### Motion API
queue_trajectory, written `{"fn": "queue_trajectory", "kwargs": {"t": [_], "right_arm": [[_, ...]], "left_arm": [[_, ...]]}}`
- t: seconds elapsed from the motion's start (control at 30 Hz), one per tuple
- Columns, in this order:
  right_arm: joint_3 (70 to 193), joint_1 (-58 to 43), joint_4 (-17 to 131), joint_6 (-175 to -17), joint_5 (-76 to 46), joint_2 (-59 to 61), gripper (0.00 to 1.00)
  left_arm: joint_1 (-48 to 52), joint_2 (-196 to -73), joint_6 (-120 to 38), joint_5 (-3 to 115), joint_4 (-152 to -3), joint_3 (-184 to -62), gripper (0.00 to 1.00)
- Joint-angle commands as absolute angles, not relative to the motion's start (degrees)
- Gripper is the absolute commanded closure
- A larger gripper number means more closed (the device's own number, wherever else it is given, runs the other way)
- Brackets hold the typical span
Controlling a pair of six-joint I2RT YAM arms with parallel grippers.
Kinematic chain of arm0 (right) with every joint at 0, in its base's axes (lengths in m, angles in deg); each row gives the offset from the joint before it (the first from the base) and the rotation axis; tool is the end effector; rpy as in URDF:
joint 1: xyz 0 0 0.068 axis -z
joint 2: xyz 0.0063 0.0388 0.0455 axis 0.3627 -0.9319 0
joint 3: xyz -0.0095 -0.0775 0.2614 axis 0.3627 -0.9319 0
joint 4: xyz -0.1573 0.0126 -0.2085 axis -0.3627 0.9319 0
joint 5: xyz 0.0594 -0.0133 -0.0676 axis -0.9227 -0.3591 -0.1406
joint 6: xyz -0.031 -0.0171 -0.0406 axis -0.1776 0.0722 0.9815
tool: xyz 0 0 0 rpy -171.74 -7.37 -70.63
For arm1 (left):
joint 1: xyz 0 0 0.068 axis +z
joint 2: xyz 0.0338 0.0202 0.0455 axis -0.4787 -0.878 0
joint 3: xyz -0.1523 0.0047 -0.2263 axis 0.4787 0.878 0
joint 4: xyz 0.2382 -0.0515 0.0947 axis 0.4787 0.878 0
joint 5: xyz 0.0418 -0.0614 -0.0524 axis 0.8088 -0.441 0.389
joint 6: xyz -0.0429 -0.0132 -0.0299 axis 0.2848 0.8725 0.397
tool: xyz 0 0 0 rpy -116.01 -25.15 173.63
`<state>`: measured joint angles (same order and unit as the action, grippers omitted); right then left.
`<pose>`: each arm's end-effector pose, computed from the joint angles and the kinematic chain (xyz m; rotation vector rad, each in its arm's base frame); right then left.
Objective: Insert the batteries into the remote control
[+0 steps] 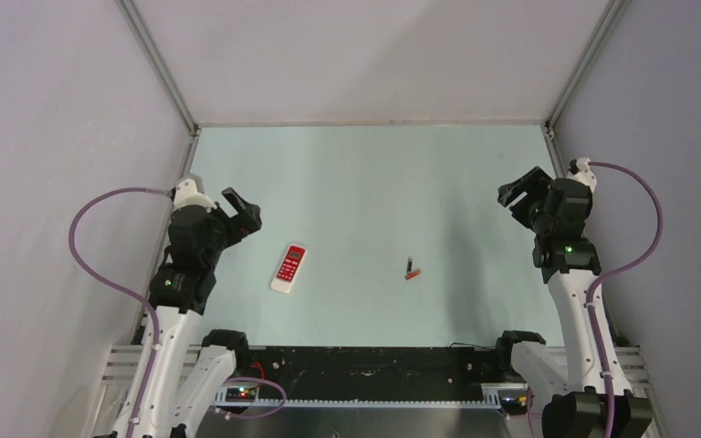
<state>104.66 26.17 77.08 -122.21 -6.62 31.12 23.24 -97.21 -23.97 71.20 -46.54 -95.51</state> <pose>0.2004 -0.0178 0.3254 0.6567 1.8769 0.3025 0.1500 -0.0098 0.3231 -0.4732 1.9091 -0.2757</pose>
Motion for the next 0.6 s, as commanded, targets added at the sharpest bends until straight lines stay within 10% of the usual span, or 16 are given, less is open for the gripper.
{"fn": "queue_trajectory", "kwargs": {"t": [0.0,0.33,0.57], "right_arm": [[107.14,26.30,75.93,-123.00,-12.16,30.74,0.27],[107.14,15.51,80.84,-126.19,-17.78,24.91,0.29],[106.66,1.39,85.04,-127.68,-16.29,22.33,0.21]], "left_arm": [[23.57,-96.32,-22.20,70.55,-46.94,-96.59,0.00],[22.59,-105.67,-29.09,47.86,-47.94,-94.55,0.00],[9.50,-112.19,-27.82,58.04,-47.59,-93.81,0.00]]}}
